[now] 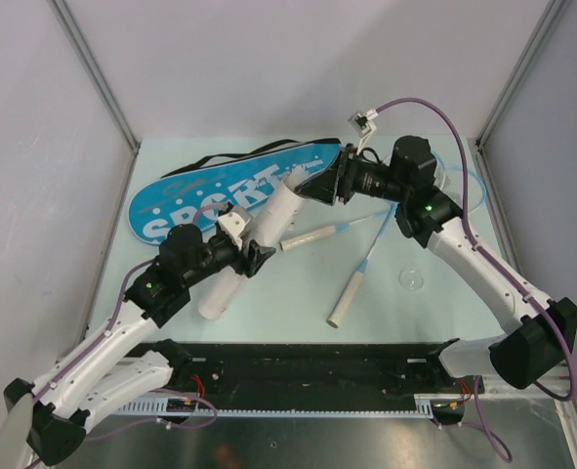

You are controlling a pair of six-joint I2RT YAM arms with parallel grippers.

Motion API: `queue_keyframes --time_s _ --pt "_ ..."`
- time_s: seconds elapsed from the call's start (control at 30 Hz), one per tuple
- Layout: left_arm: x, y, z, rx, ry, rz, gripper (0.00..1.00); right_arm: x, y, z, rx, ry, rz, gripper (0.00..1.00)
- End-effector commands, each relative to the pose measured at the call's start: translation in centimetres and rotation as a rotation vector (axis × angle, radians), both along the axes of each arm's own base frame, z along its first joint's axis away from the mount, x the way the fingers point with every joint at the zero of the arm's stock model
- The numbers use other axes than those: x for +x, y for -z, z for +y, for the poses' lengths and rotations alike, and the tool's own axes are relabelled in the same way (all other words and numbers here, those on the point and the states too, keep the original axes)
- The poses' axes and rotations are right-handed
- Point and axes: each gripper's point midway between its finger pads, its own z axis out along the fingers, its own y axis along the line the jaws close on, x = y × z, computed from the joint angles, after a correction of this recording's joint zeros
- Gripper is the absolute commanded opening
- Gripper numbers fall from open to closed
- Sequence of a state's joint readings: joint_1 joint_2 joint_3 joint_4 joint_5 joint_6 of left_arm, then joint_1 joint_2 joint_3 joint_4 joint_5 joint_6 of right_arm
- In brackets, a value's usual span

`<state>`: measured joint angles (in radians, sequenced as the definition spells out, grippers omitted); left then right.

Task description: Pack up the badminton gear

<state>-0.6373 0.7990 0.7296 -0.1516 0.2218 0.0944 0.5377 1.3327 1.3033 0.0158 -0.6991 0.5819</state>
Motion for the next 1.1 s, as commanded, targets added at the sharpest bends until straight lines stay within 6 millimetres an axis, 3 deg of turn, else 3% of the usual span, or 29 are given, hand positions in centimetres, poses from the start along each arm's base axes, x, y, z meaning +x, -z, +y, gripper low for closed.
queue_keyframes --time_s 0.0,0.3,0.4,0.47,0.5,0.53,0.63,0.7,0.8,0.83,0.87,0.93,0.97,1.03,1.07 --pt "-0.1 -2.9 -0.3 -0.064 0.023 -0.104 0.37 -2.1 -1.3 0.7 0.063 -0.141 0.017 0.59" --pt "-0.2 -2.9 -0.5 -0.062 0.034 -0.102 0.38 -6.6 -0.7 2.5 0.065 -0.431 -0.033 0.76" --pt "-0.2 -2.7 -0.6 -0.058 0.038 -0.100 0.38 -6.4 -0.3 2.7 0.038 -0.439 -0.063 0.80" --pt "-0.2 -2.8 -0.5 -0.055 0.039 -0.109 0.38 -5.6 1.7 3.0 -0.031 -0.428 -0.046 0.82" --pt "-0.3 -2.8 -0.5 -0.055 0.040 -0.113 0.38 -5.8 1.3 3.4 -0.049 -0.444 -0.053 0.82" --pt "-0.3 -2.8 -0.4 -0.053 0.042 -0.120 0.38 -6.1 2.7 3.5 -0.098 -0.464 0.005 0.82" --pt "-0.2 -3.1 0.0 -0.051 0.025 -0.156 0.38 -6.2 3.9 4.6 -0.190 -0.490 -0.007 0.83" --pt "-0.4 -3.3 0.3 -0.059 0.019 -0.183 0.38 -6.3 3.2 4.6 -0.189 -0.499 -0.046 0.85" --pt "-0.4 -3.6 0.4 -0.075 0.012 -0.194 0.38 -4.7 0.6 3.3 -0.137 -0.399 -0.075 0.87" --pt "-0.2 -3.5 0.5 -0.075 0.002 -0.188 0.38 -4.8 -1.2 2.5 -0.087 -0.364 -0.141 0.89" --pt "0.1 -3.7 0.7 -0.079 -0.025 -0.185 0.38 -3.4 -2.2 1.5 -0.068 -0.279 -0.161 0.90" --pt "0.7 -3.5 1.1 -0.075 -0.064 -0.176 0.38 -3.3 -4.8 -0.2 -0.029 -0.177 -0.222 0.91" --pt "0.9 -3.6 1.3 -0.079 -0.083 -0.175 0.38 -1.6 -4.9 -1.2 -0.034 -0.068 -0.231 0.92" --pt "1.5 -3.8 2.1 -0.078 -0.143 -0.181 0.38 -1.2 -6.6 -2.9 -0.010 0.038 -0.268 0.94" --pt "1.6 -3.8 2.4 -0.076 -0.160 -0.183 0.38 -0.3 -6.1 -3.6 -0.009 0.095 -0.252 0.94"
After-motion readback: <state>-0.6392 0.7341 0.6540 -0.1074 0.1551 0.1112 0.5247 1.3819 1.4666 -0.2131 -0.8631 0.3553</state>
